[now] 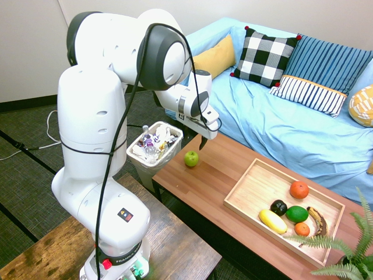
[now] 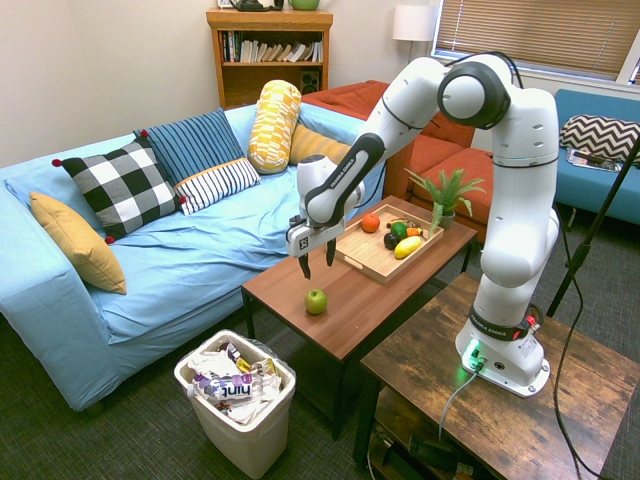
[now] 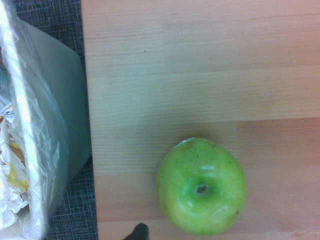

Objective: Put the apple in the tray

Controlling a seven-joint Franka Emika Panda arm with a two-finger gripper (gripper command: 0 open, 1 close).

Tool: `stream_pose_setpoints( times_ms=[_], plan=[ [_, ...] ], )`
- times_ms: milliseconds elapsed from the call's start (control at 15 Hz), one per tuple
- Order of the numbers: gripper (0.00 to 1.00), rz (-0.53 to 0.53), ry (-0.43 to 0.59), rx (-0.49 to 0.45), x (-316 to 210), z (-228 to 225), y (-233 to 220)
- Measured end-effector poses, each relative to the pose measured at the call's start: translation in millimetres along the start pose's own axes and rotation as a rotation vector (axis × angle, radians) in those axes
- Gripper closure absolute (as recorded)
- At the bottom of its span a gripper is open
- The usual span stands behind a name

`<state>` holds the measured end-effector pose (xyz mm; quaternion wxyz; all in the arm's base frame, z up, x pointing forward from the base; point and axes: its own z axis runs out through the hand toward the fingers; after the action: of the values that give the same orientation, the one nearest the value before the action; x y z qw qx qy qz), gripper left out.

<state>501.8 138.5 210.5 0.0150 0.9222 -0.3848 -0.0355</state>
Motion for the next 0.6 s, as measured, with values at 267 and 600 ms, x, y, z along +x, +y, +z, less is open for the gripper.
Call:
stream_pose_setpoints(
  times_ms=[267, 600],
  plan=[
    [0.00, 0.013, -0.024, -0.052, 10.7, 47.3, -17.8],
    [0.00, 0.033, -0.051, -0.099, 8.6, 76.8, -20.6]
  ],
)
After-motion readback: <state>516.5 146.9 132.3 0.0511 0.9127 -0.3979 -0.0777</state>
